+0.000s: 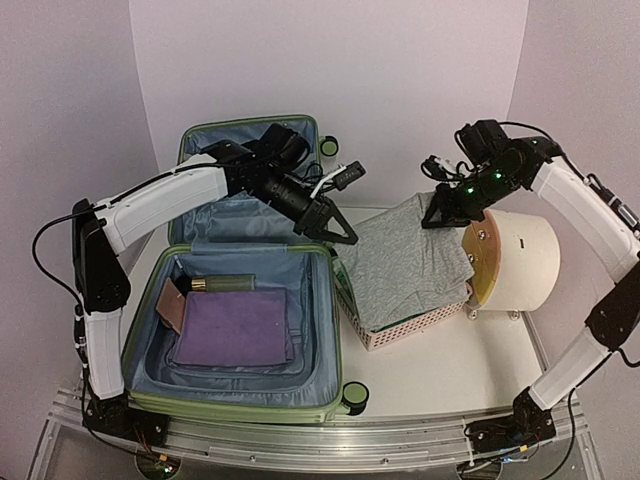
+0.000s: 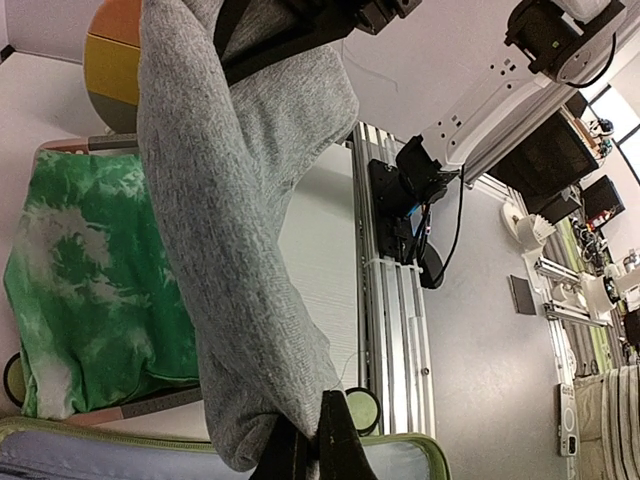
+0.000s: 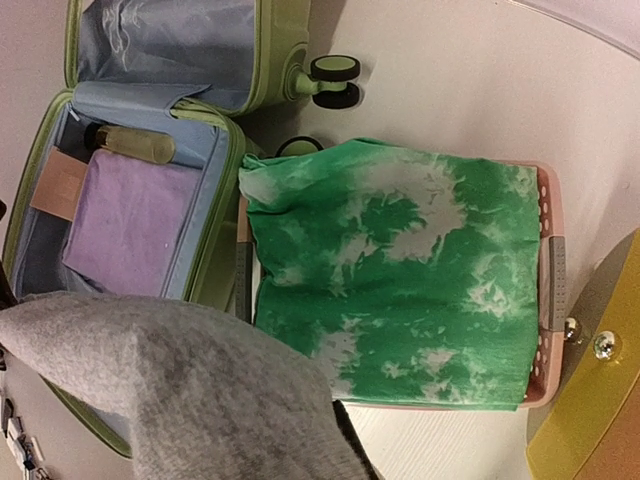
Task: Open, take out, and arrange the luggage
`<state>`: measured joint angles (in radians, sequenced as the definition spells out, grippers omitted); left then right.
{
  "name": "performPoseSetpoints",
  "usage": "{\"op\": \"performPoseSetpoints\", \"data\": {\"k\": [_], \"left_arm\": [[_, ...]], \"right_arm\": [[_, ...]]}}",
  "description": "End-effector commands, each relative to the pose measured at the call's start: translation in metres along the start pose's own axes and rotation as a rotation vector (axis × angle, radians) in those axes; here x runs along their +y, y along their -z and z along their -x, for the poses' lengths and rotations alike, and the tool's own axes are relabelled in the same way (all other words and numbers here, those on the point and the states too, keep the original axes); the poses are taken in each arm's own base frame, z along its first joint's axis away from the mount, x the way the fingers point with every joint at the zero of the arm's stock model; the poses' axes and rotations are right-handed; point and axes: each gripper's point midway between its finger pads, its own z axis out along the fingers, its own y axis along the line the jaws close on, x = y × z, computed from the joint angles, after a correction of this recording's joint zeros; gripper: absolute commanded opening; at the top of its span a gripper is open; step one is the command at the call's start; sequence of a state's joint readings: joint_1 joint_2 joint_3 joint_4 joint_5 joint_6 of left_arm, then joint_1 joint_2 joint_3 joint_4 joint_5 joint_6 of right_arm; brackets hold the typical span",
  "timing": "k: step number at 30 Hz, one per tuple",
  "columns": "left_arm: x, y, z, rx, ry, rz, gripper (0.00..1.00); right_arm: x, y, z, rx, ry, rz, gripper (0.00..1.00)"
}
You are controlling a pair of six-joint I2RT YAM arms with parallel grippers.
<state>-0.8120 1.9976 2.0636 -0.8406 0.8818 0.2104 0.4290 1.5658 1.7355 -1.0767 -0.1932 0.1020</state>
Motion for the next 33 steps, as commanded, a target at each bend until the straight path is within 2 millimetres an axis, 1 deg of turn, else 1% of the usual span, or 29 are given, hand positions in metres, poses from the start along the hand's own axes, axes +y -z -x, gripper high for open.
{"op": "performPoseSetpoints", "data": {"k": [1,3,4,5,6,8,9,10,12,13,15,16,18,19,20,22,27,29,30,31,32,33], "left_arm": [[-0.007,0.002,0.013,-0.049,-0.005,-0.043,0.00],[0.000,-0.002,0.014,-0.055,-0.013,-0.034,0.00],[0.008,-0.006,0.014,-0.056,-0.028,-0.007,0.00],[0.015,-0.009,0.012,-0.052,-0.037,0.009,0.00],[0.024,-0.012,0.010,-0.045,-0.052,0.037,0.00],[0.037,-0.019,0.004,-0.029,-0.047,0.063,0.00],[0.049,-0.027,-0.005,-0.012,-0.038,0.075,0.00],[0.053,-0.031,-0.008,-0.006,-0.033,0.078,0.00],[0.068,-0.038,-0.014,0.005,-0.030,0.104,0.00],[0.078,-0.041,-0.015,0.007,-0.036,0.135,0.00],[0.090,-0.042,-0.017,0.007,-0.044,0.169,0.00],[0.102,-0.041,-0.017,0.004,-0.047,0.202,0.00],[0.116,-0.040,-0.019,0.005,-0.046,0.243,0.00],[0.125,-0.041,-0.021,0.011,-0.044,0.264,0.00],[0.132,-0.043,-0.025,0.019,-0.041,0.279,0.00],[0.139,-0.048,-0.030,0.026,-0.037,0.284,0.00],[0.154,-0.057,-0.040,0.040,-0.019,0.308,0.00],[0.161,-0.060,-0.046,0.058,-0.018,0.325,0.00],[0.163,-0.060,-0.049,0.064,-0.021,0.330,0.00],[0.167,-0.060,-0.050,0.069,-0.032,0.349,0.00],[0.171,-0.058,-0.049,0.072,-0.047,0.375,0.02],[0.175,-0.056,-0.045,0.071,-0.071,0.406,0.11]], "right_arm": [[-0.023,0.008,-0.001,0.012,-0.001,-0.075,0.00],[-0.030,-0.002,-0.001,0.035,0.012,-0.081,0.00],[-0.037,-0.015,-0.003,0.067,0.016,-0.083,0.00],[-0.041,-0.020,-0.003,0.080,0.010,-0.085,0.00],[-0.049,-0.031,-0.002,0.104,0.040,-0.086,0.00],[-0.057,-0.041,0.000,0.121,0.046,-0.091,0.00],[-0.069,-0.052,0.004,0.141,0.050,-0.104,0.00],[-0.074,-0.057,0.006,0.147,0.051,-0.107,0.00],[-0.088,-0.075,0.013,0.170,0.059,-0.120,0.00],[-0.094,-0.080,0.019,0.168,0.064,-0.129,0.00],[-0.101,-0.092,0.025,0.179,0.075,-0.138,0.00],[-0.106,-0.101,0.028,0.188,0.081,-0.148,0.00],[-0.113,-0.110,0.030,0.200,0.092,-0.161,0.00],[-0.119,-0.118,0.032,0.211,0.101,-0.181,0.00],[-0.124,-0.121,0.032,0.217,0.106,-0.193,0.00],[-0.132,-0.131,0.031,0.236,0.113,-0.210,0.00],[-0.147,-0.142,0.034,0.249,0.127,-0.250,0.00],[-0.147,-0.147,0.037,0.239,0.134,-0.240,0.08],[-0.146,-0.150,0.037,0.240,0.133,-0.233,0.15],[-0.148,-0.152,0.037,0.243,0.128,-0.239,0.28],[-0.151,-0.154,0.035,0.250,0.119,-0.252,0.37],[-0.153,-0.154,0.035,0.251,0.110,-0.261,0.43]]}}
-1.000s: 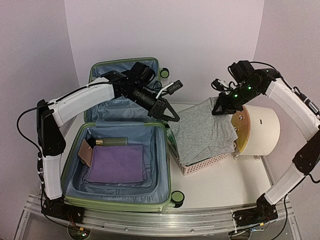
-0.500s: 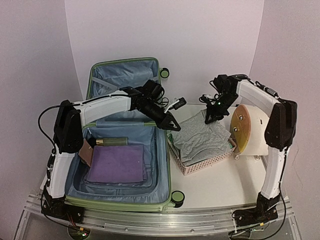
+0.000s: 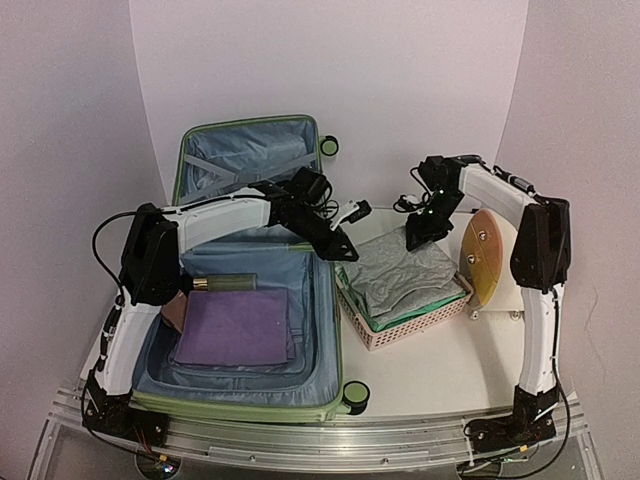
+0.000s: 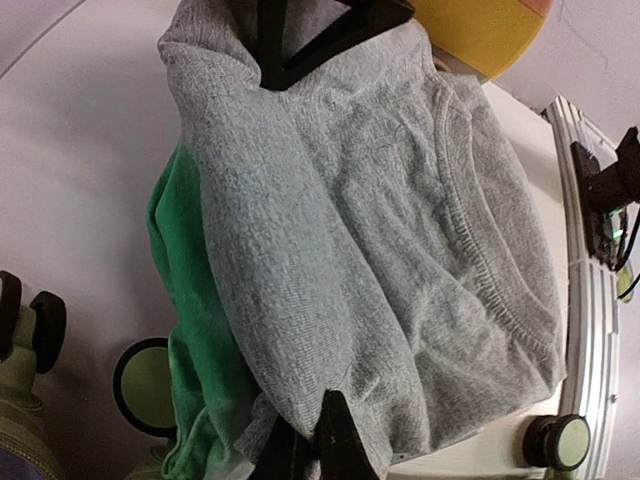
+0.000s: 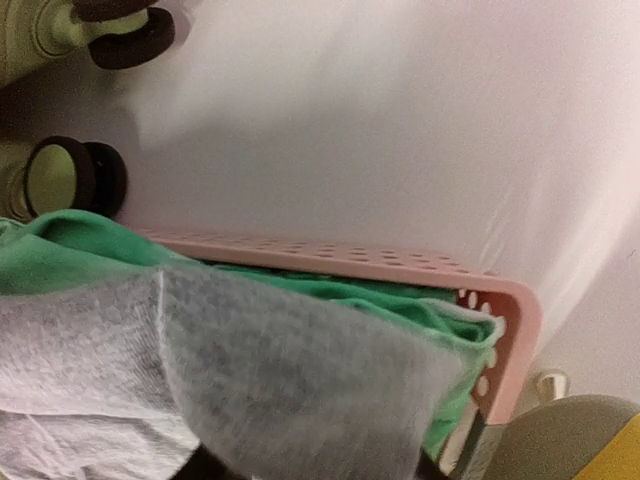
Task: Open, take out, and arrange the luggage
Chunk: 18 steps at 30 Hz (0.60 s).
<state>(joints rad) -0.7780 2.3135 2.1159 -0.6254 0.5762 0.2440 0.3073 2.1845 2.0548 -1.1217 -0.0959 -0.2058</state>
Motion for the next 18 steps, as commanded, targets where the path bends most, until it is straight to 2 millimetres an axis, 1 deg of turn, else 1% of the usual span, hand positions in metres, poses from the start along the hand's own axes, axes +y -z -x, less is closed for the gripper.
{"op": "performPoseSetpoints", "data": {"k": [1,2,3,4,6,8,10,11,12,13,14,15,16,17,18], "left_arm": [[0.018,0.006,0.019,-0.031,-0.090,0.112,0.17],[0.024,0.012,0.030,-0.049,-0.136,0.162,0.45],[0.028,0.016,0.035,-0.055,-0.163,0.193,0.55],[0.030,0.024,0.047,-0.076,-0.201,0.225,0.60],[0.032,0.035,0.062,-0.103,-0.256,0.265,0.64],[0.028,0.049,0.079,-0.135,-0.321,0.292,0.69],[0.023,0.063,0.092,-0.160,-0.349,0.307,0.74],[0.018,0.074,0.100,-0.170,-0.363,0.319,0.76],[0.016,0.084,0.105,-0.171,-0.368,0.331,0.78],[0.012,0.097,0.104,-0.153,-0.360,0.342,0.79],[0.010,0.103,0.104,-0.144,-0.351,0.346,0.80],[0.006,0.115,0.104,-0.141,-0.342,0.349,0.80],[0.007,0.126,0.094,-0.115,-0.296,0.342,0.80],[0.007,0.137,0.092,-0.117,-0.282,0.343,0.80],[0.010,0.160,0.077,-0.097,-0.201,0.329,0.79]], "right_arm": [[-0.038,0.006,0.014,-0.048,-0.040,-0.134,0.45],[-0.044,0.010,0.015,-0.053,-0.054,-0.166,0.52],[-0.047,0.015,0.018,-0.067,-0.065,-0.187,0.54],[-0.050,0.020,0.021,-0.083,-0.074,-0.209,0.58],[-0.057,0.033,0.027,-0.117,-0.093,-0.262,0.63],[-0.068,0.056,0.037,-0.170,-0.124,-0.344,0.69],[-0.070,0.074,0.042,-0.209,-0.132,-0.395,0.70],[-0.069,0.086,0.046,-0.235,-0.136,-0.425,0.70],[-0.062,0.093,0.049,-0.256,-0.133,-0.430,0.70],[-0.048,0.103,0.053,-0.292,-0.131,-0.422,0.69],[-0.036,0.110,0.057,-0.323,-0.139,-0.403,0.69],[-0.017,0.114,0.062,-0.356,-0.124,-0.371,0.68],[0.010,0.119,0.072,-0.419,-0.130,-0.301,0.67],[0.029,0.123,0.074,-0.447,-0.126,-0.269,0.67],[0.080,0.131,0.084,-0.537,-0.108,-0.157,0.66]]}}
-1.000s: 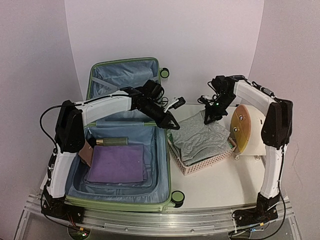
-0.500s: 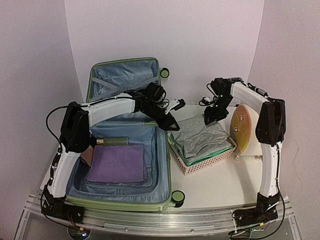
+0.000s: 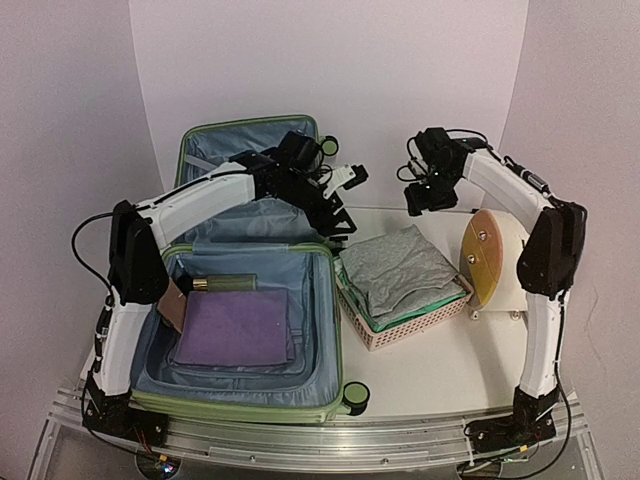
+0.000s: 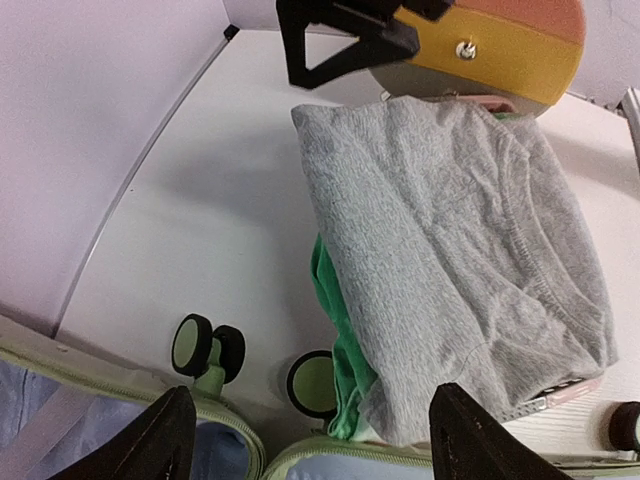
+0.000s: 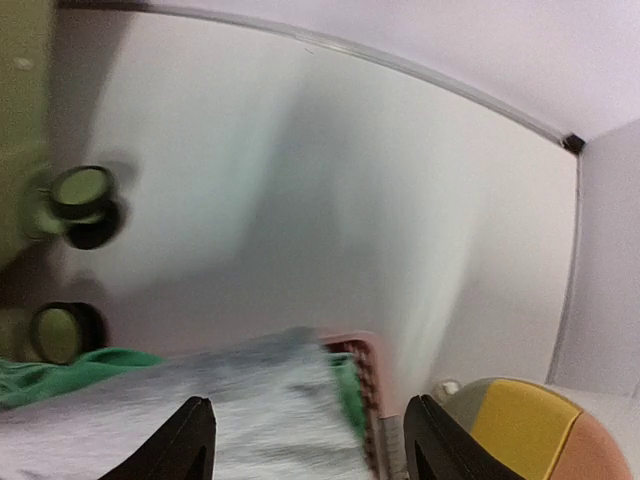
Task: Open, take out, and arrange the luggage
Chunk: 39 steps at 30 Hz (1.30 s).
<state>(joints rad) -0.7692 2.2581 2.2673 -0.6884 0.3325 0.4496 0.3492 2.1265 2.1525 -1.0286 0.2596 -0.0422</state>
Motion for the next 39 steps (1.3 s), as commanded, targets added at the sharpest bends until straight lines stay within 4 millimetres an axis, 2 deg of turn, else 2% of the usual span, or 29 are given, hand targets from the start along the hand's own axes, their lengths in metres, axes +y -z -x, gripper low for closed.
{"op": "performPoseSetpoints", "data": {"k": [1,3,4,5,6,9,11,12,13,14,17,19,20,23,26,28,31,36,38,39], "left_arm": [[0.027,0.122,0.007,-0.007,0.174,0.052,0.76],[0.041,0.150,-0.017,0.018,0.313,0.056,0.71],[0.051,0.162,-0.031,0.029,0.383,0.065,0.70],[0.056,0.181,-0.059,0.057,0.506,0.068,0.68],[0.055,0.187,-0.068,0.059,0.553,0.067,0.68],[0.032,0.201,-0.127,0.104,0.778,0.042,0.68],[0.026,0.205,-0.157,0.118,0.918,0.053,0.69],[0.022,0.206,-0.176,0.136,0.998,0.073,0.69],[0.016,0.203,-0.204,0.177,1.075,0.107,0.71],[0.017,0.203,-0.211,0.184,1.088,0.128,0.71],[0.008,0.186,-0.259,0.263,1.200,0.184,0.71],[0.010,0.184,-0.276,0.299,1.220,0.238,0.71],[0.013,0.184,-0.291,0.336,1.236,0.302,0.71],[0.017,0.191,-0.322,0.416,1.262,0.448,0.72],[0.011,0.193,-0.338,0.454,1.287,0.491,0.73],[0.003,0.192,-0.351,0.482,1.311,0.510,0.74],[-0.003,0.191,-0.362,0.503,1.321,0.520,0.74],[-0.005,0.186,-0.386,0.545,1.362,0.538,0.75],[-0.004,0.186,-0.387,0.545,1.361,0.540,0.75],[-0.003,0.186,-0.385,0.534,1.354,0.534,0.74]], "right_arm": [[0.128,0.110,0.044,-0.335,-0.084,0.306,0.65],[0.176,0.123,0.043,-0.366,-0.135,0.430,0.63],[0.190,0.124,0.041,-0.363,-0.154,0.463,0.62],[0.227,0.124,0.034,-0.350,-0.168,0.540,0.61],[0.242,0.122,0.029,-0.336,-0.166,0.564,0.61],[0.314,0.099,-0.001,-0.222,-0.150,0.628,0.61],[0.338,0.086,-0.020,-0.176,-0.139,0.620,0.61],[0.348,0.077,-0.030,-0.150,-0.141,0.609,0.61],[0.365,0.065,-0.050,-0.103,-0.141,0.597,0.61],[0.368,0.062,-0.053,-0.097,-0.142,0.591,0.61],[0.389,0.022,-0.093,-0.007,-0.137,0.524,0.62],[0.392,0.010,-0.102,0.016,-0.134,0.502,0.62],[0.398,-0.001,-0.111,0.038,-0.129,0.488,0.62],[0.408,-0.019,-0.122,0.067,-0.126,0.462,0.63],[0.409,-0.039,-0.134,0.102,-0.124,0.430,0.65],[0.409,-0.052,-0.142,0.122,-0.115,0.400,0.73],[0.410,-0.062,-0.146,0.137,-0.105,0.390,0.75],[0.432,-0.073,-0.157,0.236,-0.086,0.538,0.73],[0.435,-0.076,-0.158,0.267,-0.115,0.598,0.70],[0.436,-0.073,-0.152,0.267,-0.149,0.656,0.64]]}}
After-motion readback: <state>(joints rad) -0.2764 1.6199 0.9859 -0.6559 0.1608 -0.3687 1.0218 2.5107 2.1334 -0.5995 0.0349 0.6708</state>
